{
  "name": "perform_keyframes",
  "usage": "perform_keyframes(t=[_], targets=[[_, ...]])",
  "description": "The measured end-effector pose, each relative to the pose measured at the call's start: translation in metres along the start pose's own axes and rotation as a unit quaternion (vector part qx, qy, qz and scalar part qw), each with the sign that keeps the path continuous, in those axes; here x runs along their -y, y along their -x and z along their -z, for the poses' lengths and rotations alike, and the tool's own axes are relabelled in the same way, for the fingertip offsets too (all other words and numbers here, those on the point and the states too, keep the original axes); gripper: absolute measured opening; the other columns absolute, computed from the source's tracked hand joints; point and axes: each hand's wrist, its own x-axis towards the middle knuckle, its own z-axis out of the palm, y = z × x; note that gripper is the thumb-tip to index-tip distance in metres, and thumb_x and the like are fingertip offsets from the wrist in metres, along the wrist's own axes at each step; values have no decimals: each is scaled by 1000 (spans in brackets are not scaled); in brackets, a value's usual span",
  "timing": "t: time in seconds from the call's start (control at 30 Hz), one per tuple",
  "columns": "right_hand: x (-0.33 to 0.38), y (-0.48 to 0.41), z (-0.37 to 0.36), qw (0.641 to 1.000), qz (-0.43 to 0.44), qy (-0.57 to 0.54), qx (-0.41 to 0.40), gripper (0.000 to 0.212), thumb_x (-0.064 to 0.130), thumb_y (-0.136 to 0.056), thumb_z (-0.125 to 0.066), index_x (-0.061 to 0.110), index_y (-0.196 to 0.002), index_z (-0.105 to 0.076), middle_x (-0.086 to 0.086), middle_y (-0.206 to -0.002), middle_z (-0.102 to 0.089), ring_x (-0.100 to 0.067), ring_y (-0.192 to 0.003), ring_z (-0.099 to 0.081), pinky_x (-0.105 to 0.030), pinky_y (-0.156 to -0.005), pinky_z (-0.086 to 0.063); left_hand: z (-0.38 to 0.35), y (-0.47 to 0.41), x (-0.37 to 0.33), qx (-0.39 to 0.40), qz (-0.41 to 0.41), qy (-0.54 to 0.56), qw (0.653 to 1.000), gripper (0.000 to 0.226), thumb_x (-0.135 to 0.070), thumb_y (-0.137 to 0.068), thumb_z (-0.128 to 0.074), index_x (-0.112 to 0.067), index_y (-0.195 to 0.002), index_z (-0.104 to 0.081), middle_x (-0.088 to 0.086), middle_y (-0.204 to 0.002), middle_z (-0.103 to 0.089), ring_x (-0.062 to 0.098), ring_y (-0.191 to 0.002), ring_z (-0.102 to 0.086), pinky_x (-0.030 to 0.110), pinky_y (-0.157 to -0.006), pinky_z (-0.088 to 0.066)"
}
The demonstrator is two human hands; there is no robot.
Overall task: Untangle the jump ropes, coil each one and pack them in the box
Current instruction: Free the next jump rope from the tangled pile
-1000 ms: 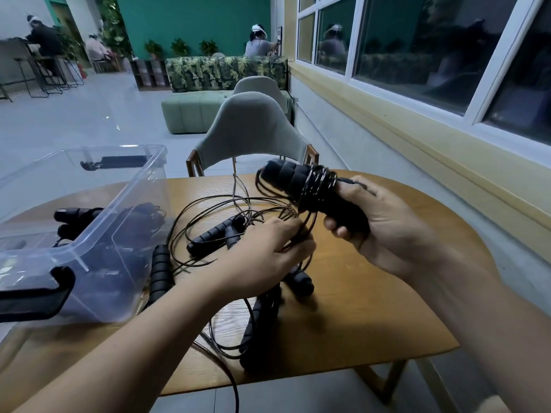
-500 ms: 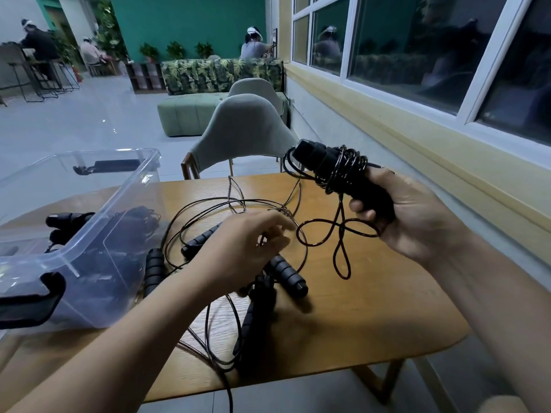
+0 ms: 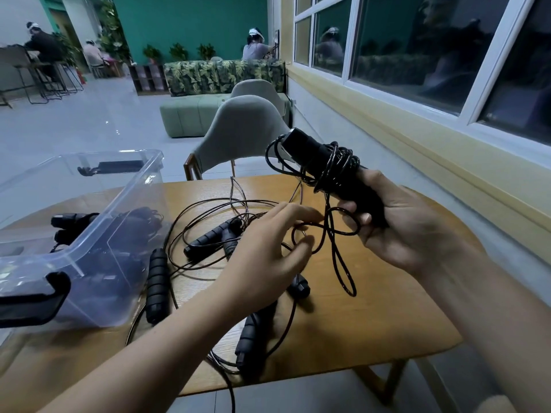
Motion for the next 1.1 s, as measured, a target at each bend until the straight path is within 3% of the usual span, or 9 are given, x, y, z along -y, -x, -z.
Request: perform_keyframes(t=[0.2,0.33,0.5,0.7,0.77,0.83,0.9,0.97,1.1], targets=[[-7,-4,-4,1000,15,-2,6,30,28,-99,-61,9,-121,-66,1,-84,-71,-8,-60,-61,-12,-48,-44,-5,0,-1,12,48,63,997,10,-24,-99,-72,-27,-108,-69,-16,-107,-72,6,-109,-66,29,-93,-51],[-6,-5,-2,1000,26,0,6,40,30,-89,-65,7,-122,-66,-3,-85,-72,-13,-65,-61,-12,-46,-44,1,-2,7,-15,38,56,998,12,-13,-95,-77,-21,-91,-69,-9,-90,-73,12,-92,-70,37,-85,-56],[7,-18,27,997,53,-44,-19,29,22,-108,-56,6,-129,-66,-11,-110,-66,-13,-67,-59,-16,-50,-46,16,-2,12,-50,76,56,994,9,-21,-93,-79,-23,-89,-72,-14,-88,-74,0,-83,-66,15,-71,-46],[5,-26,51,992,91,36,-75,38,21,-107,-60,-3,-137,-61,-14,-109,-68,-17,-67,-62,-19,-49,-46,32,0,33,-78,142,73,984,9,-22,-94,-78,-24,-93,-70,-9,-89,-74,7,-84,-68,35,-81,-56],[2,-28,55,987,104,60,-109,49,20,-104,-66,-11,-141,-54,-14,-103,-72,-20,-66,-65,-21,-48,-47,38,2,38,-52,145,127,980,7,-18,-96,-75,-21,-97,-69,-4,-91,-73,14,-86,-66,40,-84,-54],[0,-31,58,981,113,81,-138,48,18,-102,-69,-13,-136,-53,-15,-97,-73,-22,-65,-67,-23,-48,-47,44,5,40,1,136,204,970,9,-11,-97,-72,-11,-103,-66,8,-97,-71,16,-91,-64,35,-87,-50],[-3,-33,60,978,108,98,-151,27,15,-103,-69,-3,-119,-57,-18,-96,-70,-23,-62,-68,-24,-47,-47,47,9,35,77,136,261,953,14,-3,-97,-69,-2,-108,-61,16,-105,-70,17,-97,-64,28,-87,-51],[-8,-35,59,975,103,120,-154,15,13,-104,-67,6,-103,-54,-17,-93,-70,-25,-59,-67,-25,-45,-47,47,12,27,149,151,278,937,13,4,-98,-66,0,-107,-57,12,-104,-69,13,-88,-63,21,-76,-49],[-20,-37,49,966,122,187,-128,17,10,-104,-66,7,-98,-51,-13,-80,-73,-30,-60,-67,-28,-45,-47,39,11,16,182,222,265,920,23,-32,-100,-70,-11,-108,-66,5,-86,-67,15,-69,-50,23,-60,-38]])
